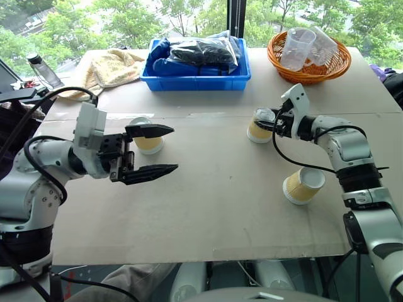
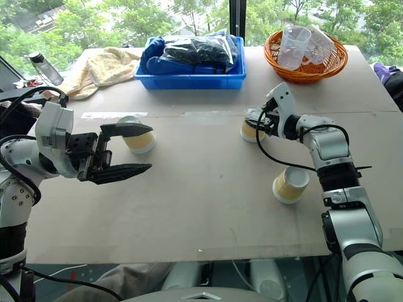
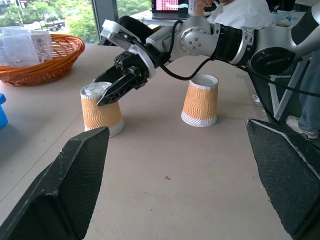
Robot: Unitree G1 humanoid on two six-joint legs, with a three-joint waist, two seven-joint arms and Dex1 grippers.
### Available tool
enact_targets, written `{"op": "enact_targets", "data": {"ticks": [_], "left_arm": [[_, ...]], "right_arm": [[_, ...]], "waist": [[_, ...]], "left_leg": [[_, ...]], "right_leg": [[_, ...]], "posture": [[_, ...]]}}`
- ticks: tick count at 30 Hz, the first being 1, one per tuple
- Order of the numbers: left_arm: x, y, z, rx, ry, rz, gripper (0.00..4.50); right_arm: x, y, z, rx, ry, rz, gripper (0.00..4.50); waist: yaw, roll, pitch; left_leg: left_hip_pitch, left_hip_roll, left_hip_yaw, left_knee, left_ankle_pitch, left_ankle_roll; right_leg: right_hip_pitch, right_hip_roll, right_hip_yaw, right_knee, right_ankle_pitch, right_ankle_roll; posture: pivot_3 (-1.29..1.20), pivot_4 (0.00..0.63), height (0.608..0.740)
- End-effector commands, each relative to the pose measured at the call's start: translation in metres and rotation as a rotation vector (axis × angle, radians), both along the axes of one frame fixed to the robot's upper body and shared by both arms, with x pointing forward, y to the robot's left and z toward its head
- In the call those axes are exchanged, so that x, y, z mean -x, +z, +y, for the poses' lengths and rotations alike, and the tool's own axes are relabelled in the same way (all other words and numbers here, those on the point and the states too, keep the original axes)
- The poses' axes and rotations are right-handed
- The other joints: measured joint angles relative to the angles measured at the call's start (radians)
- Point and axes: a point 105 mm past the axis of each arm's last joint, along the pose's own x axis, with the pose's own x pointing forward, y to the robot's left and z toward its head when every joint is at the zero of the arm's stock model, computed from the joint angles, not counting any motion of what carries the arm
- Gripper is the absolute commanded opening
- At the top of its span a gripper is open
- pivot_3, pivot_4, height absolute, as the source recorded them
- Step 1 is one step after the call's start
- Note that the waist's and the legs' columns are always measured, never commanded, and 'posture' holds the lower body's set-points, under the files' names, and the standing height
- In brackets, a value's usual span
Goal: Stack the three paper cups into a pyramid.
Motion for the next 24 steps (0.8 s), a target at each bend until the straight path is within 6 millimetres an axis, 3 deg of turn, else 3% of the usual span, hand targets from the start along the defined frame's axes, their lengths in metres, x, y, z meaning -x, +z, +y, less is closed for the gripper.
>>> {"op": "enact_targets", "data": {"ticks": [1,6,10,13,17,24], "left_arm": [[0.000,0.007,0.004,-0.010,0.001,-0.037,4.50],[-0.001,0.006,0.003,-0.016,-0.011,-0.036,4.50],[-0.001,0.005,0.002,-0.018,-0.018,-0.032,4.50],[-0.001,0.004,0.001,-0.019,-0.026,-0.028,4.50],[0.000,0.003,0.001,-0.022,-0.034,-0.021,4.50],[0.000,0.002,-0.002,-0.027,-0.060,-0.008,4.50]], "right_arm": [[0.025,0.046,0.012,0.004,0.149,-0.150,1.96],[0.078,0.062,0.024,0.056,0.365,-0.173,1.96],[0.112,0.060,0.028,0.077,0.444,-0.157,1.96],[0.131,0.050,0.026,0.079,0.404,-0.139,1.96],[0.150,0.038,0.019,0.084,0.344,-0.140,1.96],[0.161,0.012,0.004,0.132,0.187,-0.203,1.96]], "waist": [[0.000,0.000,0.000],[0.003,0.000,0.000],[0.004,0.000,0.000],[0.007,0.000,0.000],[0.008,0.000,0.000],[0.007,0.000,0.000]], "left_leg": [[0.000,0.000,0.000,0.000,0.000,0.000],[-0.001,0.000,-0.001,0.000,0.000,0.000],[-0.001,0.000,-0.001,0.000,0.000,0.000],[-0.001,0.000,-0.002,0.000,0.000,0.000],[-0.001,0.000,-0.002,0.000,0.000,0.000],[-0.001,0.000,-0.002,0.001,0.000,0.000]], "right_leg": [[0.000,0.000,0.000,0.000,0.000,0.000],[-0.001,0.000,0.000,0.000,0.000,0.000],[0.000,-0.001,-0.001,0.000,0.000,0.000],[0.000,-0.001,-0.001,0.000,0.000,0.000],[0.000,-0.001,-0.001,0.000,0.000,0.000],[0.000,0.000,-0.001,0.000,0.000,0.000]], "posture": [[0.00,0.150,0.740],[0.00,0.150,0.740],[0.00,0.150,0.740],[0.00,0.150,0.740],[0.00,0.150,0.740],[0.00,0.150,0.740]]}}
